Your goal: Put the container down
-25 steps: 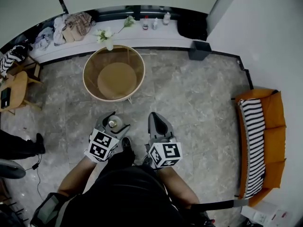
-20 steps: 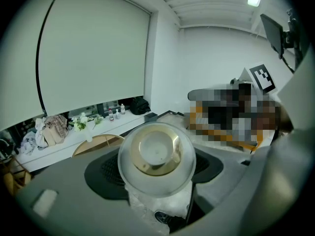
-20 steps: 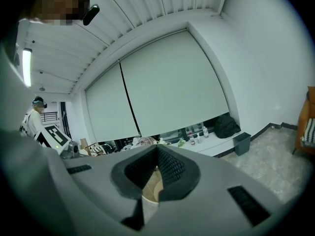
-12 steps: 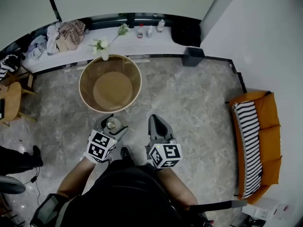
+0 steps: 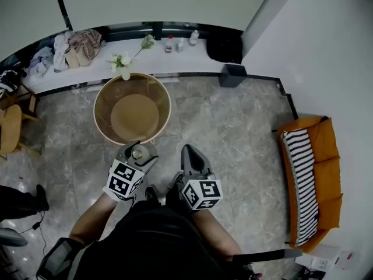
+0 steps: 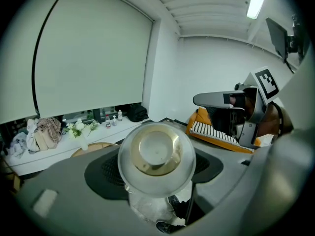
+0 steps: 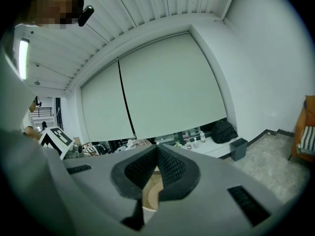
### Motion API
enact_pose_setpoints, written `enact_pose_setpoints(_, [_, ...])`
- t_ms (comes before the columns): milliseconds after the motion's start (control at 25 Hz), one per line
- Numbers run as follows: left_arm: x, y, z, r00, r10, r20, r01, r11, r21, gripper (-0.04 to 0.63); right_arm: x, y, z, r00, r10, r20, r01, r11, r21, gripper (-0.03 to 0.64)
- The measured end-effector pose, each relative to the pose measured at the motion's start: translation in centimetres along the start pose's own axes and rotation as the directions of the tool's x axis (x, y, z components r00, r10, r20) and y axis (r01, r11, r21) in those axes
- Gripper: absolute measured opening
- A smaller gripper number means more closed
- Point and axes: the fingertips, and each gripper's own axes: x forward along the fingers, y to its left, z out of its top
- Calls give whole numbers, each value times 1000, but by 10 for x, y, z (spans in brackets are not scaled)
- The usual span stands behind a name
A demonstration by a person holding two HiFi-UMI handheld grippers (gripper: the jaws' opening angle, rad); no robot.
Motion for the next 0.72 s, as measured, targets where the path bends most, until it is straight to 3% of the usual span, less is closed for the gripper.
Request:
enact_pose_setpoints(200, [17, 3, -1, 1000, 6, -28, -6, 1000, -19, 341, 20, -17, -7, 1000, 18, -25, -17, 999, 41, 2])
enact_pose_setpoints(400, [25, 29, 5, 997, 58, -43, -61, 997, -49, 341, 54, -22, 1, 997, 73, -20, -72, 996, 52, 2])
enact_pose_setpoints(720, [73, 71, 38, 991, 125, -50, -129, 986, -102, 341, 121, -64, 8, 988, 136, -68, -130, 988, 86, 2])
